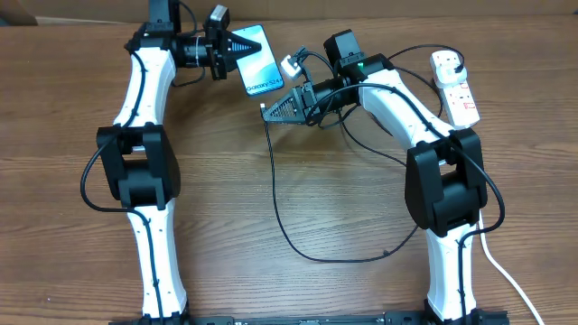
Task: Plug charger to phone and switch on socket
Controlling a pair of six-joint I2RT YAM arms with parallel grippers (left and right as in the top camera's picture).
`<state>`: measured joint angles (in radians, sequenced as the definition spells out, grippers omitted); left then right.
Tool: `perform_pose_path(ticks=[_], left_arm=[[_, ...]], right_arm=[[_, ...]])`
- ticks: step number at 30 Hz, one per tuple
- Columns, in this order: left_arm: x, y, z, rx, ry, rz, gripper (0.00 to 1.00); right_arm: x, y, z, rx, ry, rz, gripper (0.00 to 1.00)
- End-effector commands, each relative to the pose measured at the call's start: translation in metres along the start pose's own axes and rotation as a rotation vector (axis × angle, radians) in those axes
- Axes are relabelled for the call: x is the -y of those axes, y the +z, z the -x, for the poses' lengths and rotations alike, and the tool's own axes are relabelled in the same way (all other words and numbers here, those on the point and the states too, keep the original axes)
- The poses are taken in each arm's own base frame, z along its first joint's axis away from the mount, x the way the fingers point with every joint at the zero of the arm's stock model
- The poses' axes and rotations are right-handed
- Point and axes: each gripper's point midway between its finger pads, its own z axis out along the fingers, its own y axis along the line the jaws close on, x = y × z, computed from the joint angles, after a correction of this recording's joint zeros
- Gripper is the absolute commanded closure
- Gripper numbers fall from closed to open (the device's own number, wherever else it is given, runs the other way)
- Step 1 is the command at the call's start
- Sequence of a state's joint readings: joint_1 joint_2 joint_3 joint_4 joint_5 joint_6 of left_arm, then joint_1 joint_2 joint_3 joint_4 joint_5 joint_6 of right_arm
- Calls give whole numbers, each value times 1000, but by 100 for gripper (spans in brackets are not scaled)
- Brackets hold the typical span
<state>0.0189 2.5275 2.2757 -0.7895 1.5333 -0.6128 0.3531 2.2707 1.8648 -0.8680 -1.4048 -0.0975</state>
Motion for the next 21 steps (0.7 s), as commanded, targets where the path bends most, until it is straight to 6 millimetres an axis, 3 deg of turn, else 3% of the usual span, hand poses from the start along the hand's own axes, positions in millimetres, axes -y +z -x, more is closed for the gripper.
perform_pose_path(ticks=[1,21], left_arm=[[18,1,-8,-30,79,-42,96],[12,-9,-13,-7,133,-44,96]], right_arm=[[-18,-4,6,8,-48,-7,96],[-13,-7,4,9,-27,-34,96]])
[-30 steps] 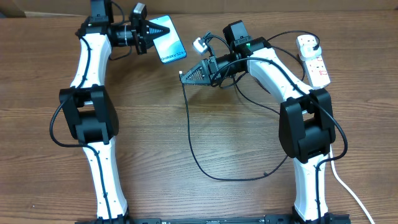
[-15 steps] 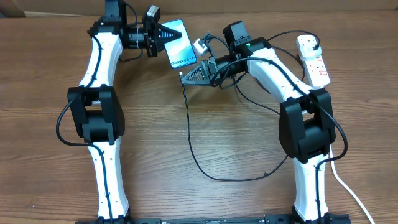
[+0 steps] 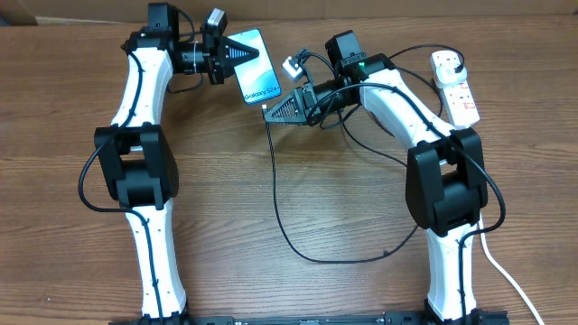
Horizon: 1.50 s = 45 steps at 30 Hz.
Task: Plug charger to phone and switch on socket
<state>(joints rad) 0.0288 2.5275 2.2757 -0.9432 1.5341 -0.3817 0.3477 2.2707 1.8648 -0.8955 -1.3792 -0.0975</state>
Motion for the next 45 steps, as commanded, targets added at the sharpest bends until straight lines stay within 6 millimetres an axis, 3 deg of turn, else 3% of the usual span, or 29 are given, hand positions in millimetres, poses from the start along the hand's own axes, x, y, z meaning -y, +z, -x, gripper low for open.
perform_pose_path(ticks=[1,15,23,45], left_arm=[[19,-4,-3,-10,53,-46,96],[18,-3,-6,-12,46,-46,96],[17,-3,-6,-11,58,-46,96],[17,-3,-6,-11,64,-46,96]], right_arm=[[-17,-5,6,10,-55,-13,96],[-14,-5,9,16,-74,-31,96],[-12,-15,14,40,-62,-34,96],[-15,-4,10,17,-65,-26,96]])
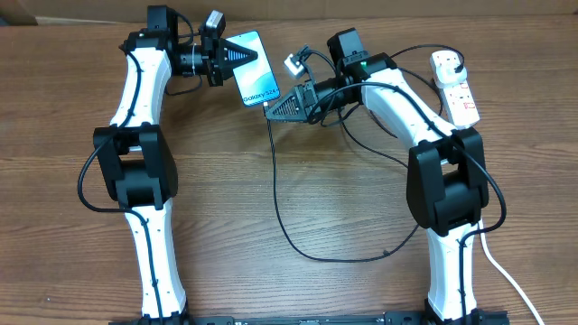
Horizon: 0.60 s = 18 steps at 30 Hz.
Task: Plug charger to phone and switch on socket
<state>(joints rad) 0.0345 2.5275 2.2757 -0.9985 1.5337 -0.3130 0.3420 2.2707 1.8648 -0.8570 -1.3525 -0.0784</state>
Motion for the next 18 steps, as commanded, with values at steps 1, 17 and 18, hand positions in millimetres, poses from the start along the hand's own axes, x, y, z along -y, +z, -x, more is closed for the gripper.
perform_pose_path(ticks=[1,17,18], left_arm=[[19,0,-3,-15,50,-47,96],[19,0,-3,-15,50,-47,96],[19,0,-3,-15,50,-47,96]], right_arm=[[-20,-2,5,5,-48,3,96],[-19,4,4,-4,-50,-7,96],[-20,4,4,-5,-52,-7,96]])
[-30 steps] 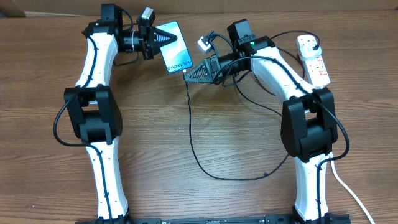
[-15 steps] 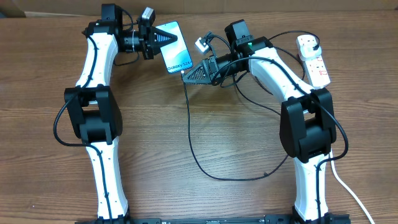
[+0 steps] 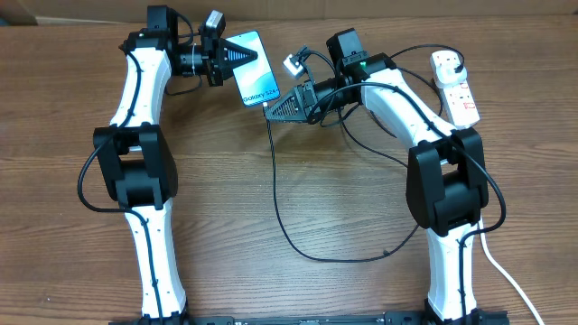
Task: Plug charger to phone and switch on socket
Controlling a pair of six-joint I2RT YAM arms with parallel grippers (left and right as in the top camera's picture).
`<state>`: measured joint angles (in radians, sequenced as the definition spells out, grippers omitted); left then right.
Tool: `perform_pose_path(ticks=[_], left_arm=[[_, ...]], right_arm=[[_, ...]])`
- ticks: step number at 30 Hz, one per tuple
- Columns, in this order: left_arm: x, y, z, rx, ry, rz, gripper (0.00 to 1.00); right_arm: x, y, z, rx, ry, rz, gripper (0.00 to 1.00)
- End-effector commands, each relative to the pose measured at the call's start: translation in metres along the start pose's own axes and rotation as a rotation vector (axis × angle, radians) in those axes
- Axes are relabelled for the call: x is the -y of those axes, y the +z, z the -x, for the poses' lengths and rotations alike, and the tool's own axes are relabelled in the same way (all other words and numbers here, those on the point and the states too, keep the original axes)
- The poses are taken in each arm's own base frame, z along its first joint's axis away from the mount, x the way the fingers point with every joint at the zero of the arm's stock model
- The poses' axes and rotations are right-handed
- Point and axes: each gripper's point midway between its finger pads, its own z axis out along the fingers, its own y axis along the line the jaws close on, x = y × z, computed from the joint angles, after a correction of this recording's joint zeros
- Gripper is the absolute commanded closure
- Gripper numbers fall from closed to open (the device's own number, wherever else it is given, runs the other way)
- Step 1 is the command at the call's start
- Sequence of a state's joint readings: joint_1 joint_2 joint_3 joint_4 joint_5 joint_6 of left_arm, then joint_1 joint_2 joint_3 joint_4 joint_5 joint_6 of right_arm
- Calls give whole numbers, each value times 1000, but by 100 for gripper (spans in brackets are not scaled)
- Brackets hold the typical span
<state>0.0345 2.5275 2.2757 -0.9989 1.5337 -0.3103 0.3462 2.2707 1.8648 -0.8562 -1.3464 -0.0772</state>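
Observation:
The light blue phone (image 3: 256,77) lies tilted at the far middle of the table. My left gripper (image 3: 242,54) reaches in from the left and is shut on the phone's upper end. My right gripper (image 3: 269,106) comes in from the right and is shut on the plug end of the black charger cable (image 3: 275,203). It holds the plug right at the phone's lower edge. Whether the plug is seated in the port is too small to tell. The white socket strip (image 3: 461,90) lies at the far right with a white plug (image 3: 446,61) in it.
The black cable runs from the phone toward the front and loops to the right near the right arm's base (image 3: 447,262). A white mains lead (image 3: 506,275) trails off the strip along the right edge. Further black wires hang around the right forearm.
At first my left gripper held the phone a little further right, and my right gripper held the plug just short of its lower end. The phone then stood shifted left and turned, with the plug tip close to it. Later the plug sat at the phone's lower edge, as now.

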Motion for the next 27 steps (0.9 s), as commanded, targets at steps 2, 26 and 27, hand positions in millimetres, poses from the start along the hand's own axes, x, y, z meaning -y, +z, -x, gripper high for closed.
perform_pose_path(ticks=[2,26,27], left_arm=[[19,0,-3,-15,48,-47,96],[19,-4,-2,-7,85,-47,96],[19,-4,-2,-7,84,-47,96]], right_arm=[[-19,4,5,-3,-38,-11,96],[-17,-11,11,28,-35,-7,96],[-16,-12,11,30,-35,-8,96]])
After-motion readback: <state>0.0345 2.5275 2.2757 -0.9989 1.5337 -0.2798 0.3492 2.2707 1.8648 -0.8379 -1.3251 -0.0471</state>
